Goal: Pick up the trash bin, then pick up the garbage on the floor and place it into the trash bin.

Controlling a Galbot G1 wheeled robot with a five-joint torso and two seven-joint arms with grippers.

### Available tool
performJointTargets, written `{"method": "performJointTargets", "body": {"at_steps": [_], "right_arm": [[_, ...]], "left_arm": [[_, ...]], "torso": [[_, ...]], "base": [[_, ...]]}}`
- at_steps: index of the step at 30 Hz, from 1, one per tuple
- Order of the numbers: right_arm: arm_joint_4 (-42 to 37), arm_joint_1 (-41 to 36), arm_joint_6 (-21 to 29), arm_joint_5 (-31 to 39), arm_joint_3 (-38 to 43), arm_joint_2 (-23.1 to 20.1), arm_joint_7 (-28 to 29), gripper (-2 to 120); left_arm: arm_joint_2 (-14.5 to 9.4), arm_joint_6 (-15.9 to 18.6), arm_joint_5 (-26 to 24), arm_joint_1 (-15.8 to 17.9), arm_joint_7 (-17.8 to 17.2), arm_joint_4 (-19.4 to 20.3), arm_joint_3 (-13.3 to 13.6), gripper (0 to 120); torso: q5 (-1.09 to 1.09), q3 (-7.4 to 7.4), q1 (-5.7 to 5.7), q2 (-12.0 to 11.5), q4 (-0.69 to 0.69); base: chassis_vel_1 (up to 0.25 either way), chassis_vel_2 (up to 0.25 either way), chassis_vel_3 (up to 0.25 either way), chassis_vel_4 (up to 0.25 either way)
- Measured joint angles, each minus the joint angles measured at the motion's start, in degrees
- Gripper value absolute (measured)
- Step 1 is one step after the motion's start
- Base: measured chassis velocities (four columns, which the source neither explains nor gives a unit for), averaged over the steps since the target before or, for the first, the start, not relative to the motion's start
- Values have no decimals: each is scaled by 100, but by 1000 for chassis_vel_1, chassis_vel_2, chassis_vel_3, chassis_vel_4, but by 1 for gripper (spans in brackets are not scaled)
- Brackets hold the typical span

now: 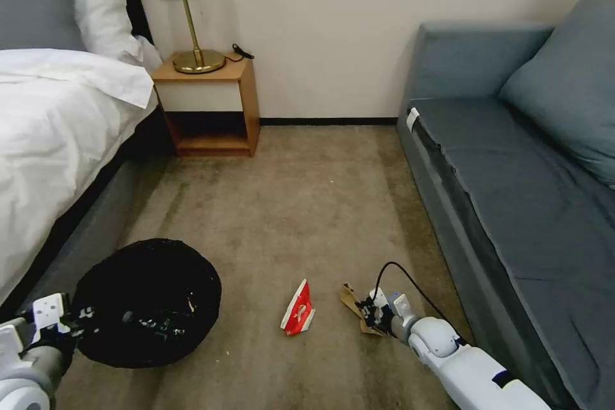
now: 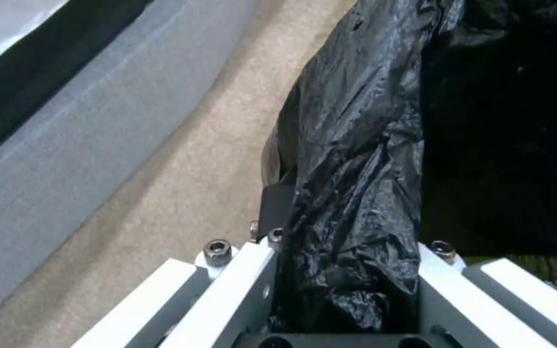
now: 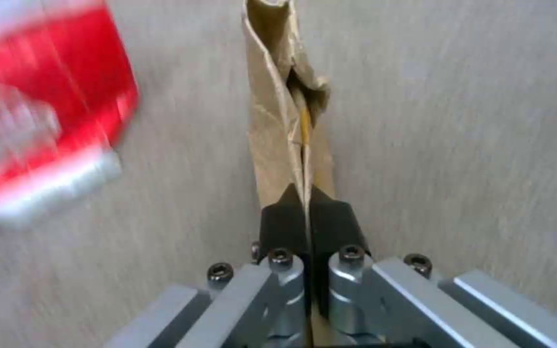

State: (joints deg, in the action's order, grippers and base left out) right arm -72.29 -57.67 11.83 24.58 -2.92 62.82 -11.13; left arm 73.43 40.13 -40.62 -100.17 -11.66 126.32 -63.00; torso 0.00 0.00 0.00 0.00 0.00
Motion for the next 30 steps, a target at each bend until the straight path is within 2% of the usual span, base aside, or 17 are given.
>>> {"method": "performJointTargets", "body": {"at_steps": [2, 3, 7, 9, 11, 13, 16, 22, 27, 30], "right_arm": [[-479, -76, 104, 288, 172, -30, 77, 0], [-479, -76, 104, 288, 172, -30, 77, 0], [-1822, -214, 300, 772, 383, -108, 311, 0], [-2070, -228, 325, 844, 376, -121, 368, 0], [-2835, -242, 410, 1041, 206, -159, 581, 0], [-2945, -239, 417, 1063, 165, -158, 612, 0], [-3709, -117, 421, 1251, -301, -62, 811, 0], [-3838, 130, 160, 1423, -866, 215, 857, 0], [-3762, 456, 47, 1676, -1485, 602, 1050, 0], [-3494, 738, -233, 1645, -1853, 953, 1092, 0]], "left_arm": [[9, 0, 0, -2, -2, 0, 13, 3], [9, 0, 0, -2, -2, 0, 13, 3], [20, 0, 5, -9, -6, 8, 30, 3], [21, 0, 5, -12, -6, 13, 31, 3], [23, 0, 6, -14, -6, 17, 32, 3], [25, 0, 6, -14, -6, 19, 32, 3], [43, -6, 6, -21, -6, 20, 34, 3], [64, -21, 13, -34, 2, 24, 29, 3], [73, -22, 17, -41, 3, 55, 25, 3], [90, -17, 20, -33, 3, 67, 22, 3]], "torso": [[0, 0, 0, 0, 0], [0, 0, 0, 0, 0], [-1, 0, 0, 0, 0], [0, 0, 0, 0, 0], [-2, 0, 0, 0, 0], [-1, 0, 0, 0, 0], [-1, 0, 0, 0, 1], [-1, 0, 0, 0, 1], [-2, 0, 0, 0, 1], [-2, 0, 0, 0, 0]], "base": [[0, 0, 0, 0], [0, 0, 0, 0], [0, 0, 0, 0], [0, 0, 0, 0], [0, 0, 0, 0], [0, 0, 0, 0], [0, 0, 0, 0], [0, 0, 0, 0], [0, 0, 0, 0], [0, 0, 0, 0]]}}
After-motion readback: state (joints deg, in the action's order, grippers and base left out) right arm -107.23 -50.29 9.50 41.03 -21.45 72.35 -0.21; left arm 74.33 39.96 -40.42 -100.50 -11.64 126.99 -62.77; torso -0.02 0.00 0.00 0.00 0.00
